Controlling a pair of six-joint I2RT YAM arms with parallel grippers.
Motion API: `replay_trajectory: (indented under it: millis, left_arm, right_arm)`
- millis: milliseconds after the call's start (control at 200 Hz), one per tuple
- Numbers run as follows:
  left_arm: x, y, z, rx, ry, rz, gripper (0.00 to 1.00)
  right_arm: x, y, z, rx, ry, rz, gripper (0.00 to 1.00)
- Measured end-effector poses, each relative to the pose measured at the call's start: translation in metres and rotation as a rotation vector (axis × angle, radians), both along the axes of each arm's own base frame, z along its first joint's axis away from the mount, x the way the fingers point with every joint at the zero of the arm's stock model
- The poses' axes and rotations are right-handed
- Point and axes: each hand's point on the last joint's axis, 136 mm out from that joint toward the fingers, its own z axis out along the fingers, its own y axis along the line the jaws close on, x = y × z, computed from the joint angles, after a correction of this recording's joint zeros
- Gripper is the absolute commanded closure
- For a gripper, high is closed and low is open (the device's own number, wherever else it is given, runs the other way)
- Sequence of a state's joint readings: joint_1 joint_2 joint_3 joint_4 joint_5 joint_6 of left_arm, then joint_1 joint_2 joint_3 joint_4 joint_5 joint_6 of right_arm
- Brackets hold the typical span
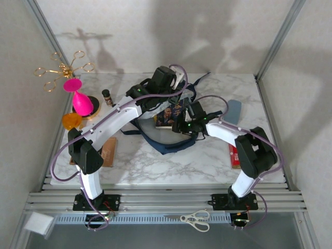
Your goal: Pack the student bag
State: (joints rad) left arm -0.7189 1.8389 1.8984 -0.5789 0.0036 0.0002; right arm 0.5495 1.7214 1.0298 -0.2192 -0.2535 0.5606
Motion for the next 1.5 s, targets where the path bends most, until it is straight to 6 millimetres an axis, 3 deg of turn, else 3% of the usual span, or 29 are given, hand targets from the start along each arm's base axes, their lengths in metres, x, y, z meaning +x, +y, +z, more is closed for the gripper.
replay_trajectory:
  millis: [105, 340, 491, 691, 821, 901, 1071, 1177, 1302, 1392, 1497]
  left_arm:
    - [0.0, 0.0, 0.0, 0.0, 0.0, 0.0, 1.0]
    - [-0.002, -0.003, 0.0, -0.009, 0.008, -0.016, 1.0]
    - [-0.002, -0.004, 0.001, -0.022, 0.012, -0.016, 1.0]
    - [-0.001, -0.005, 0.002, -0.045, 0.018, 0.001, 1.0]
    - [0.0, -0.004, 0.001, -0.052, 0.024, 0.013, 1.0]
    - [-0.001, -0.005, -0.006, -0.056, 0.038, 0.016, 0.74]
    - [-0.018, -0.004, -0.022, -0.163, 0.111, 0.005, 0.6]
    - [-0.047, 0.026, -0.021, -0.265, 0.151, 0.053, 0.51]
    - [-0.085, 0.09, -0.002, -0.424, 0.124, 0.195, 0.45]
    - [-0.1, 0.154, 0.004, -0.509, 0.078, 0.374, 0.4]
    - [-0.104, 0.243, -0.02, -0.533, 0.045, 0.686, 0.34]
  right_arm:
    - [0.002, -0.003, -0.02, -0.052, 0.038, -0.006, 0.52]
    - [0.048, -0.005, -0.008, -0.082, -0.067, -0.062, 0.7]
    - [0.085, 0.0, -0.001, -0.092, -0.166, -0.109, 0.71]
    - [0.105, 0.012, 0.0, -0.05, -0.224, -0.117, 0.69]
    - [0.093, 0.014, 0.017, 0.021, -0.269, -0.094, 0.63]
    - [0.068, 0.003, 0.032, 0.045, -0.279, -0.088, 0.59]
    - [0.021, -0.038, 0.086, 0.044, -0.355, -0.144, 0.57]
    - [0.009, -0.06, 0.118, 0.015, -0.413, -0.203, 0.55]
    - [-0.002, -0.061, 0.131, 0.009, -0.428, -0.193, 0.49]
    - [-0.007, -0.031, 0.123, -0.003, -0.392, -0.111, 0.46]
    - [-0.018, 0.029, 0.105, 0.004, -0.342, 0.03, 0.42]
